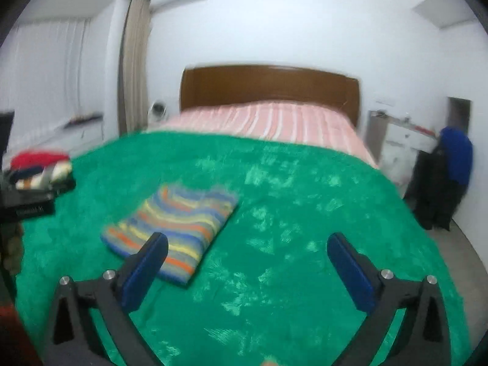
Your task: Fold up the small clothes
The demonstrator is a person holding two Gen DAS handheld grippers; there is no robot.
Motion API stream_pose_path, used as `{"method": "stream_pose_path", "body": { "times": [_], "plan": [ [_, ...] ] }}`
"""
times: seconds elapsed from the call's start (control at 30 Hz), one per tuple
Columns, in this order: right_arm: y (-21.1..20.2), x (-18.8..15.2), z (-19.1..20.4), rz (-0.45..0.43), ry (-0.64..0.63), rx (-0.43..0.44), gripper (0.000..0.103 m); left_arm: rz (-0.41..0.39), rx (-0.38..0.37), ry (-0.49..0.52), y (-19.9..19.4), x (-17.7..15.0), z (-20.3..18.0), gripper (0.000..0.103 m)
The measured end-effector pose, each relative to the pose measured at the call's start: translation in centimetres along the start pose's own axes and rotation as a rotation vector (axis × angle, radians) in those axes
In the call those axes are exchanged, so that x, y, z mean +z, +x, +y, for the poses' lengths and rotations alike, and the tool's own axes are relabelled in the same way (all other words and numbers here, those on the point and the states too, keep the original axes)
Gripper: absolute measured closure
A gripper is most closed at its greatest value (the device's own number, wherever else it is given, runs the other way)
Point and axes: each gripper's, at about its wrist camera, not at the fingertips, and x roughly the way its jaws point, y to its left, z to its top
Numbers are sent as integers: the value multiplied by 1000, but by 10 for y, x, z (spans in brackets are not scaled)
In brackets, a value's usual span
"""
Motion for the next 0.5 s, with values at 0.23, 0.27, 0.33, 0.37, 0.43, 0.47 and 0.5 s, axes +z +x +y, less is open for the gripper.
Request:
{"method": "stream_pose_path", "body": {
  "times": [0.23,0.27,0.33,0.37,0.43,0.47,0.5],
  "plan": [
    [-9,-20,11,160,27,63,0,116,-40,-7,-26,-9,-10,0],
    [-12,-21,13,172,35,58,0,137,-34,11,-30,-12,-12,0],
    [-16,-20,16,205,46,66,0,165,-35,23,-36,-17,-16,0],
    [-17,-19,18,234,46,74,0,186,-57,26,-38,-19,-18,0],
    [-20,-17,24,289,34,61,0,216,-83,19,-44,-23,-20,0],
    [-22,-15,28,308,29,52,0,235,-94,16,-46,-24,-20,0],
    [-25,-11,31,315,27,56,0,245,-101,17,-48,-25,-22,0]
  ]
}}
